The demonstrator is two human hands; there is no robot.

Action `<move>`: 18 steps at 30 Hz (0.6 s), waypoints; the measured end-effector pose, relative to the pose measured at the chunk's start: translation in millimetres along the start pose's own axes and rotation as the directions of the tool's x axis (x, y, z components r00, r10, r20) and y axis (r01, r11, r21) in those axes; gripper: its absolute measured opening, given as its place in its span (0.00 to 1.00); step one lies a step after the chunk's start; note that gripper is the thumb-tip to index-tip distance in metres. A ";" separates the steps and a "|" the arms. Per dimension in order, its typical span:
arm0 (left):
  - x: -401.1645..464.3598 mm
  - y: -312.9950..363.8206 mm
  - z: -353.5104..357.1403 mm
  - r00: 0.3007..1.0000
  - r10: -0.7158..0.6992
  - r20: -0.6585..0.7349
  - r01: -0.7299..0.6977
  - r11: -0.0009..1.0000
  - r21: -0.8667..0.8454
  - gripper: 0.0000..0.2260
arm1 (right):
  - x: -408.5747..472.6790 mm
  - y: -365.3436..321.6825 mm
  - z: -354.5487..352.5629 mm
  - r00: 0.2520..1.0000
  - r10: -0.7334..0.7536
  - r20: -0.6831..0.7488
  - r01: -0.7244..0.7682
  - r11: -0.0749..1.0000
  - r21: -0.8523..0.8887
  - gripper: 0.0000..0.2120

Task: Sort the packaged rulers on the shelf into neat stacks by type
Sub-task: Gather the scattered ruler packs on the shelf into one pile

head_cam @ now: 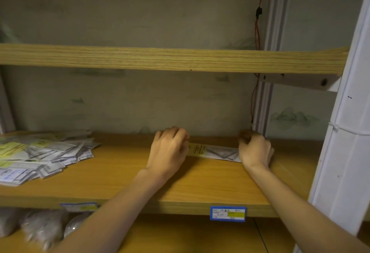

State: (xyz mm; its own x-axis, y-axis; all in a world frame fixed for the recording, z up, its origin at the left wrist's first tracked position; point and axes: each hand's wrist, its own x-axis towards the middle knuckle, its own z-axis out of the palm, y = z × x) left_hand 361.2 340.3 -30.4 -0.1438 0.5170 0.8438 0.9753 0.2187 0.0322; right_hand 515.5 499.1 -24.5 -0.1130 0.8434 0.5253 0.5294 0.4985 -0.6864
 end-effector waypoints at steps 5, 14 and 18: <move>9.2 -10.1 -17.9 0.998 0.060 0.004 -0.060 0.998 0.003 0.07 | -6.0 -18.0 -4.9 0.994 -0.094 -0.050 0.096 0.994 0.043 0.09; -1.0 -62.1 -45.6 0.994 0.089 0.063 -0.092 0.995 0.035 0.08 | -31.1 -85.9 5.5 0.996 -0.083 -0.034 0.088 0.981 0.171 0.13; -6.7 -97.9 -64.9 0.993 0.091 0.071 -0.093 0.995 0.033 0.08 | -48.2 -117.8 22.5 0.997 -0.069 -0.045 0.076 0.976 0.206 0.13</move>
State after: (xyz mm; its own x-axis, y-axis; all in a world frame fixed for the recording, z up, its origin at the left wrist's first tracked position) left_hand 277.6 261.7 -4.4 -0.0664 0.5923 0.8029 0.9783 0.1970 -0.0644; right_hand 439.7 404.3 19.8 -0.1113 0.7974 0.5931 0.3349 0.5920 -0.7331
